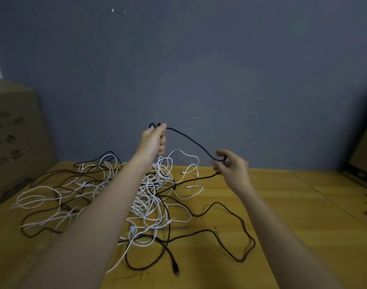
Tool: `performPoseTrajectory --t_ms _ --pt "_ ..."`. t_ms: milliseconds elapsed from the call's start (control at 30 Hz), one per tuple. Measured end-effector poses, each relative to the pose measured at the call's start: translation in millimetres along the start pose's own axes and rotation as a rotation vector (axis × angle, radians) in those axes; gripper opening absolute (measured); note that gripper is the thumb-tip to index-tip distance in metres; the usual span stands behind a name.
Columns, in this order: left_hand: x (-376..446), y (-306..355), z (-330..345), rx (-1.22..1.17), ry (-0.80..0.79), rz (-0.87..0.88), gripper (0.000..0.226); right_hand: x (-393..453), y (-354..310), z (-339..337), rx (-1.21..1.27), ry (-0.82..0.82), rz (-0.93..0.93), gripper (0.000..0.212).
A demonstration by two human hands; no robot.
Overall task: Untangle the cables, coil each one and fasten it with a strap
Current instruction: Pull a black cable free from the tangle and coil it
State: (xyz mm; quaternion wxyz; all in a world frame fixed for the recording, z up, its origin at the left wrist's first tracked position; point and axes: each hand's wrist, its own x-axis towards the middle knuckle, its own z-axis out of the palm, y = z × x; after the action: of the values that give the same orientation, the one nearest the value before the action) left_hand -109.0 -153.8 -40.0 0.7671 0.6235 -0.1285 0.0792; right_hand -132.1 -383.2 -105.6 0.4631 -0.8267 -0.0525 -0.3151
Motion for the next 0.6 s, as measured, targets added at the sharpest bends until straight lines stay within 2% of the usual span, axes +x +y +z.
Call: performPoseTrajectory --t_ms 67,133,167,233,333,400,467,533,600 --pt "5 5 1 -0.060 0.067 0.016 0.036 9 -2 -5 -0.035 0.119 -0.041 0.028" --pt "9 12 5 -0.052 0.066 0.040 0.034 17 -5 -11 -0.100 0.160 -0.051 0.027" --pt "10 16 8 -0.038 0.053 0.053 0.034 22 -7 -12 -0.206 0.163 -0.063 0.027" --pt "13 26 15 -0.027 0.033 0.081 0.034 34 -13 -15 -0.598 0.170 -0.156 0.025" --pt "18 38 25 0.024 0.005 0.129 0.035 55 -27 -16 -1.123 -0.006 -0.317 0.022" --pt "19 42 31 0.043 -0.019 0.155 0.035 67 -33 -14 -1.276 -0.141 -0.330 0.020" --pt "21 47 34 0.037 -0.038 0.184 0.034 74 -39 -12 -1.205 -0.157 -0.290 0.020" --pt "23 52 33 0.042 -0.060 0.205 0.035 78 -44 -13 -0.924 -0.031 -0.200 0.020" --pt "27 56 30 0.071 -0.088 0.218 0.035 80 -50 -16 -0.566 0.099 -0.057 0.034"
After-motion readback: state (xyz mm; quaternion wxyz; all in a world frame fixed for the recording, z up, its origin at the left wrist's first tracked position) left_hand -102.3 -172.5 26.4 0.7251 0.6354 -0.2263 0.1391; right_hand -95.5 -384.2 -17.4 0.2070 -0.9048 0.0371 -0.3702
